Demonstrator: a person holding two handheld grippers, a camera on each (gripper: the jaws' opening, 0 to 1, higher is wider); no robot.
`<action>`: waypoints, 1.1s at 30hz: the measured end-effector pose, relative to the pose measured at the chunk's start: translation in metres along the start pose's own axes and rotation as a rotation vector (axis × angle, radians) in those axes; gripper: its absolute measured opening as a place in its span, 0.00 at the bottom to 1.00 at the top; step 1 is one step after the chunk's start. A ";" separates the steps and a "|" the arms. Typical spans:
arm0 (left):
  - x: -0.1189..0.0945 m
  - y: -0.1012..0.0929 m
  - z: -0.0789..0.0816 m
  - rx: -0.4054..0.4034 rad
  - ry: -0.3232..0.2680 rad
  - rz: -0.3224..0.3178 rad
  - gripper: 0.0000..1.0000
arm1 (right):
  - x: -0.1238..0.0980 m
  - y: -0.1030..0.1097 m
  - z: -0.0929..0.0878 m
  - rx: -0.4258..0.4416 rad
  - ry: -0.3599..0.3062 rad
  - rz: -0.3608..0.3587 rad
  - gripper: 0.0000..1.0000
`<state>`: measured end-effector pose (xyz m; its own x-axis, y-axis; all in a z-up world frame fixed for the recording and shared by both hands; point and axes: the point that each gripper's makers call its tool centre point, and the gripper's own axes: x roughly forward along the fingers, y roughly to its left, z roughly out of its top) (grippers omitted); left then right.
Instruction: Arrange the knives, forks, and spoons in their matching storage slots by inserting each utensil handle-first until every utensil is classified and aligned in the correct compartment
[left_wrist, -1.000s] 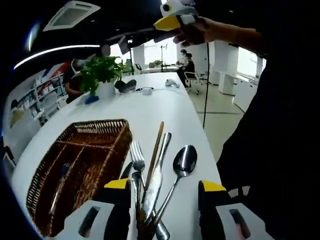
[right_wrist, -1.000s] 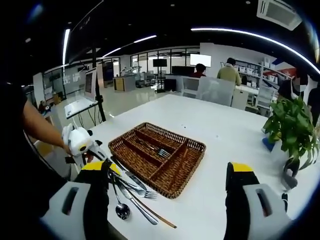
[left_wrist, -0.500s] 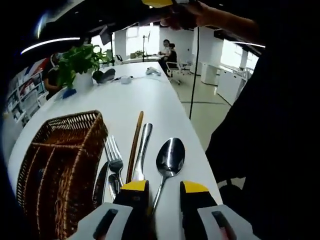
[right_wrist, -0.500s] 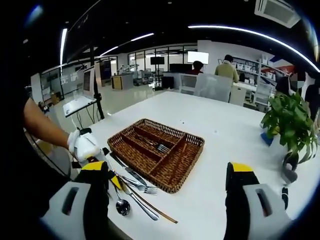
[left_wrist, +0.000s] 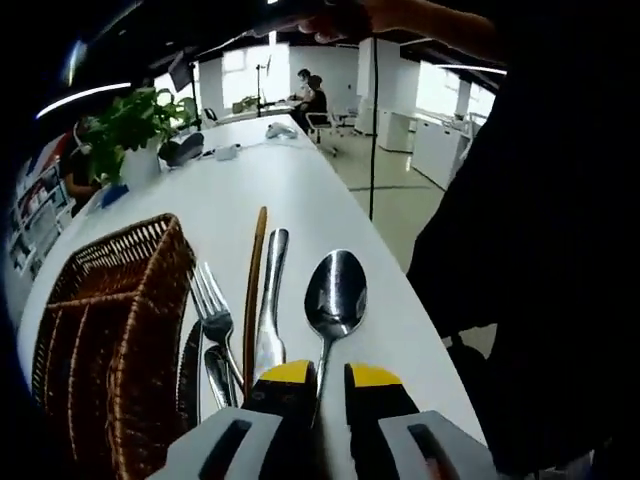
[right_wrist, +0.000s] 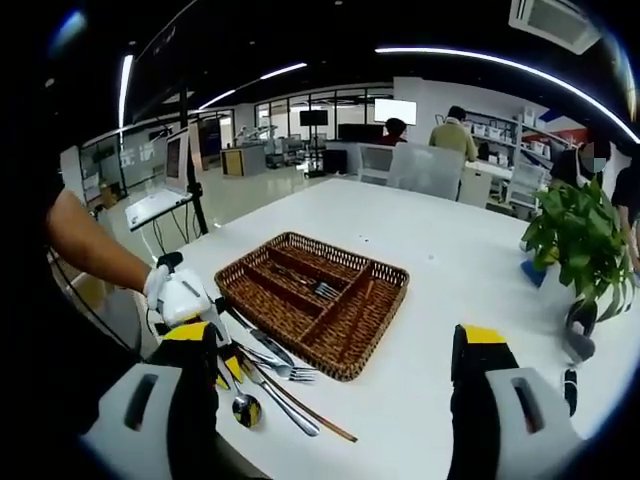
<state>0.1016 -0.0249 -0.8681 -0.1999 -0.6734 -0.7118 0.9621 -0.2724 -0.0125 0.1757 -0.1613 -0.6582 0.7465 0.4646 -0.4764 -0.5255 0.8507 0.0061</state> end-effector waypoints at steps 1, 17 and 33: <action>0.000 0.001 -0.001 -0.008 0.003 0.000 0.10 | 0.001 0.001 -0.001 0.001 0.002 0.001 0.99; -0.001 0.005 -0.002 0.057 0.018 -0.010 0.00 | -0.003 -0.003 -0.001 -0.017 0.000 -0.036 0.98; -0.035 0.017 0.019 -0.091 0.055 0.028 0.00 | 0.011 0.007 0.006 -0.036 -0.005 0.001 0.99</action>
<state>0.1214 -0.0193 -0.8297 -0.1644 -0.6405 -0.7502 0.9805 -0.1888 -0.0536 0.1824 -0.1493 -0.6581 0.7479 0.4667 -0.4721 -0.5406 0.8409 -0.0253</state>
